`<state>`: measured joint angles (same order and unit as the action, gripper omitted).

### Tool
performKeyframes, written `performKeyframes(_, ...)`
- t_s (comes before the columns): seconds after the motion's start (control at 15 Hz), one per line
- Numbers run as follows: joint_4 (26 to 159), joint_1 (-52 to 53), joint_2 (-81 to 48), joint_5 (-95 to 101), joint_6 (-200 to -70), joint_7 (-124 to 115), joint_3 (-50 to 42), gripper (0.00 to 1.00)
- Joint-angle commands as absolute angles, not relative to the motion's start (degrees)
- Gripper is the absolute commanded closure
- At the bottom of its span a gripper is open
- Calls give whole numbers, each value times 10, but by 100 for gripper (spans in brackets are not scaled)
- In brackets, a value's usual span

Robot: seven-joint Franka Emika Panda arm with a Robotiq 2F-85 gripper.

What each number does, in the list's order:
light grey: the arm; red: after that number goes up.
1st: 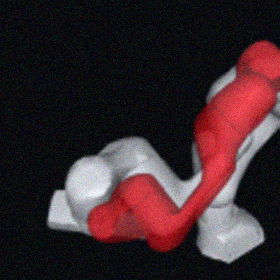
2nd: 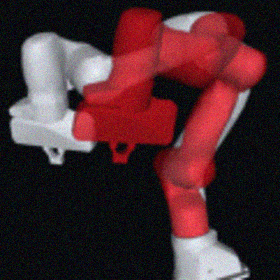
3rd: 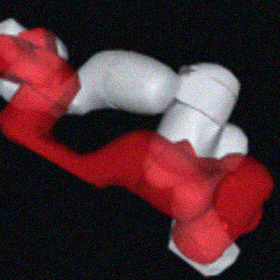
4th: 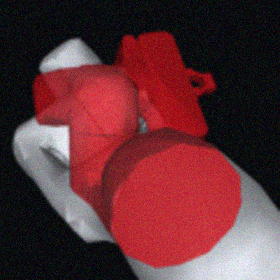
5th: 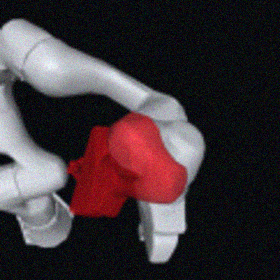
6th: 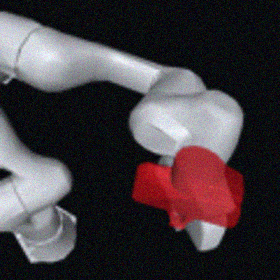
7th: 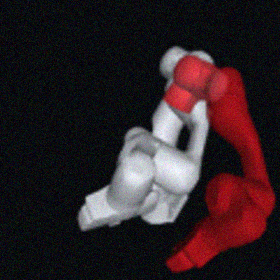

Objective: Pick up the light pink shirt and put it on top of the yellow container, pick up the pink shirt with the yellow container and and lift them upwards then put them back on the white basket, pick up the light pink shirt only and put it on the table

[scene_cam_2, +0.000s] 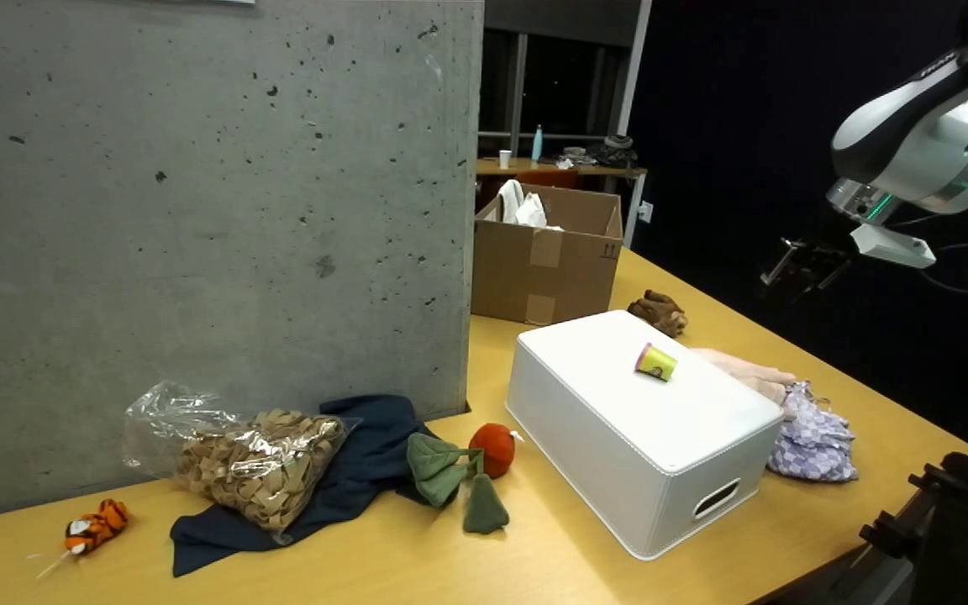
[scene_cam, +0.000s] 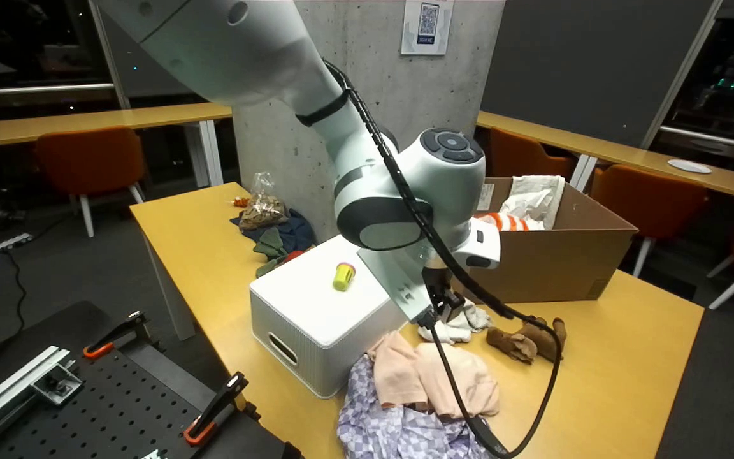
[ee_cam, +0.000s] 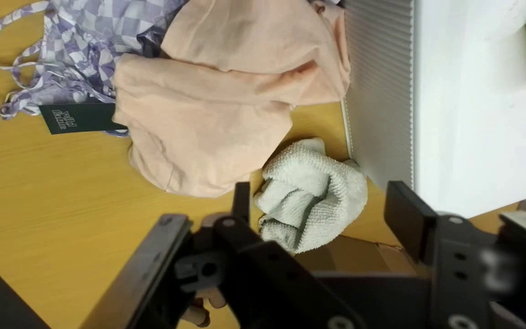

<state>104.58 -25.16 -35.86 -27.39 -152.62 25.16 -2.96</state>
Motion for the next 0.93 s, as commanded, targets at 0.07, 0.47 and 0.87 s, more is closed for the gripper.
performKeyframes(0.07,1119,-260,-291,-231,-1516,238,-27,0)
performKeyframes(0.47,1197,-235,-209,-204,-1525,219,-34,0)
performKeyframes(0.87,1221,-210,-183,-206,-1524,209,-33,0)
